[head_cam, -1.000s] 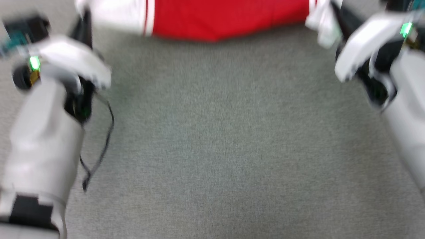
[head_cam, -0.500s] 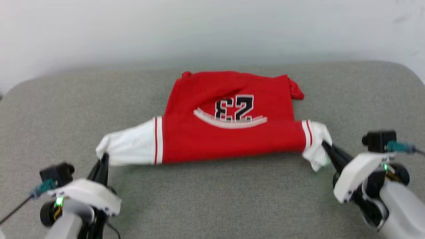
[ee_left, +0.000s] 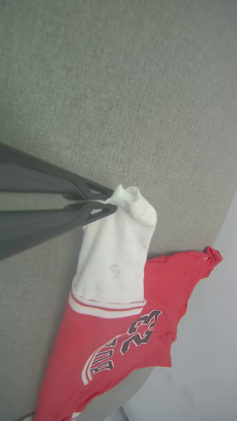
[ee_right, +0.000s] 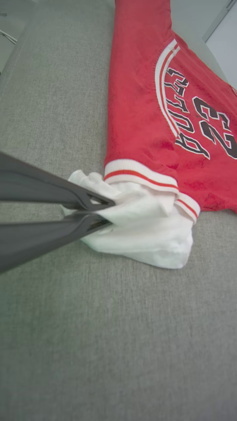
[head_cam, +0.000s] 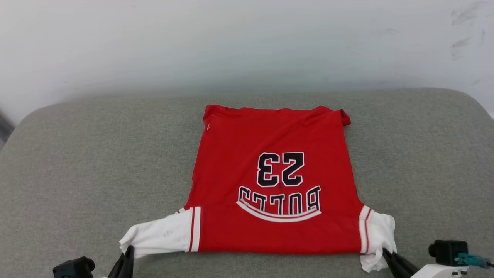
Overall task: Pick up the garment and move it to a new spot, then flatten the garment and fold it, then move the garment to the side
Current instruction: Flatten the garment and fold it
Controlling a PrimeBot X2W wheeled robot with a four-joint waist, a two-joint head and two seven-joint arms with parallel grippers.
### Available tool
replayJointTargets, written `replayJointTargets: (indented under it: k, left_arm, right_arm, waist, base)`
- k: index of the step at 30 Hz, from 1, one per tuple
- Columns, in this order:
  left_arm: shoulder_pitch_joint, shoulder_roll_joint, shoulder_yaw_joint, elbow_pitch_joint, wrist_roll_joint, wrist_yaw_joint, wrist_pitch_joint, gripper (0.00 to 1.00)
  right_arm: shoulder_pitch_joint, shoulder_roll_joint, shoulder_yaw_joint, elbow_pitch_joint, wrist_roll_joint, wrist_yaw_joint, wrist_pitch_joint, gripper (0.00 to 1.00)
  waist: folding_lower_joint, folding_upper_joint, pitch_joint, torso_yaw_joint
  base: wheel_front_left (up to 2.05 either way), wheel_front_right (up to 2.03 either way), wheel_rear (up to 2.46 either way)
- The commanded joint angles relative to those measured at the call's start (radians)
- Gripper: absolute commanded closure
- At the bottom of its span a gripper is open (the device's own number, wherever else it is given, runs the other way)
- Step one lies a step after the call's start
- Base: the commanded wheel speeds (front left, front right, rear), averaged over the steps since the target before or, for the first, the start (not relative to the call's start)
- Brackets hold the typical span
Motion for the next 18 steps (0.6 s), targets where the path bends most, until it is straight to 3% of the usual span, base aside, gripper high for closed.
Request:
replayJointTargets:
  k: [1, 5, 9, 18]
  left_arm:
    - [0.015, 0.005, 0.002, -0.031, 0.016, 0.016, -0.01, 1.0]
    - [0.013, 0.011, -0.013, -0.123, 0.055, 0.053, -0.017, 1.0]
    - [-0.007, 0.016, -0.028, -0.215, 0.089, 0.081, -0.01, 1.0]
    - [-0.125, -0.004, -0.081, -0.369, 0.171, 0.08, -0.022, 1.0]
  right_arm:
    - [0.016, 0.015, -0.033, -0.038, -0.016, -0.001, -0.001, 0.0]
    - [0.016, 0.052, -0.157, -0.146, -0.061, -0.001, -0.018, 0.0]
    - [-0.066, 0.073, -0.279, -0.189, -0.091, -0.001, 0.042, 0.0]
    - [-0.442, 0.001, -0.411, 0.006, -0.118, -0.001, 0.276, 0.0]
  waist:
    - [0.0003, 0.0, 0.004, 0.005]
    - [0.0003, 0.0, 0.012, 0.024]
    - [0.0003, 0.0, 0.038, 0.054]
    - [0.0003, 0.0, 0.221, 0.193]
  base:
    - [0.0, 0.0, 0.0]
    - [0.0, 0.0, 0.0]
    - [0.0, 0.0, 0.0]
    - [0.0, 0.0, 0.0]
